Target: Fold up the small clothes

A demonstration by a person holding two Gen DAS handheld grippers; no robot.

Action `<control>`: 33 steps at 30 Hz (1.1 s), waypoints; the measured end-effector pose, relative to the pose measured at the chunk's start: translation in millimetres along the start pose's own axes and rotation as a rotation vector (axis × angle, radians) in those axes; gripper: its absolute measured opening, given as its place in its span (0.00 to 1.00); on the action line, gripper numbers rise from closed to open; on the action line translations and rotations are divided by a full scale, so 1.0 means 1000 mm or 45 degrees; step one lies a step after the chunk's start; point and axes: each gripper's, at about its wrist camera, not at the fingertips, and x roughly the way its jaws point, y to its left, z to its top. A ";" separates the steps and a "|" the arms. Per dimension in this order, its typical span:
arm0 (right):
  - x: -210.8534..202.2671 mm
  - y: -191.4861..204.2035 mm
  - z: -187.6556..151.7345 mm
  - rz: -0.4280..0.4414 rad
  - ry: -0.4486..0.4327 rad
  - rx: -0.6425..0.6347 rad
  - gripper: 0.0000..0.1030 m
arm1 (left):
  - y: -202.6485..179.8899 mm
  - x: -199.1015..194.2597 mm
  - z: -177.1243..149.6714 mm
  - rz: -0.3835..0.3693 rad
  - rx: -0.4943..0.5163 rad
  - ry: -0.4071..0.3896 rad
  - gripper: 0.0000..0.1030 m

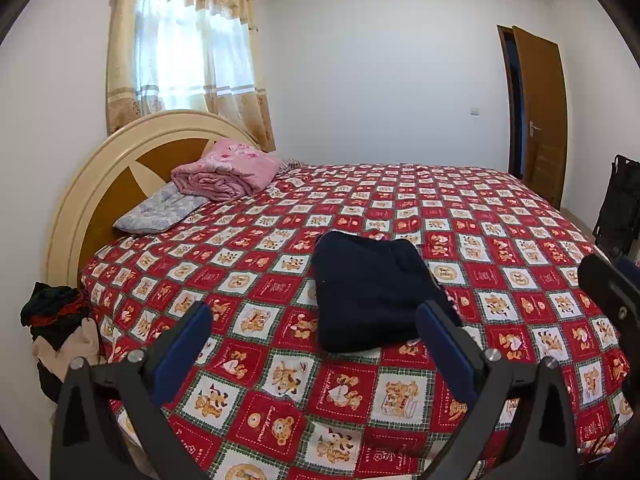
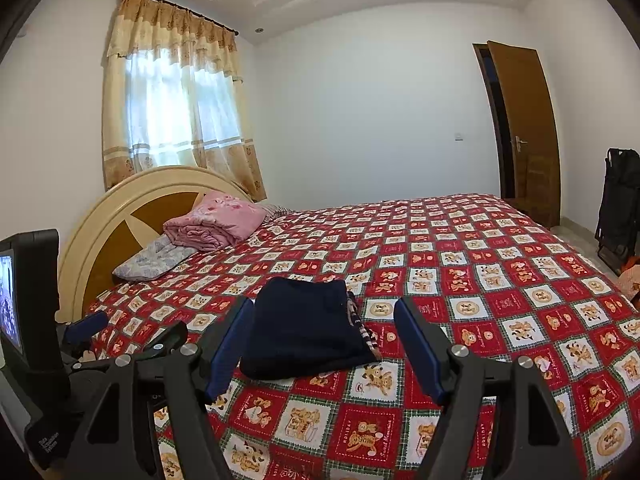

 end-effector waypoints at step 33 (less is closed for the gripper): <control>-0.001 0.007 -0.002 -0.013 0.001 0.013 0.71 | 0.002 0.001 0.004 -0.043 -0.017 0.002 1.00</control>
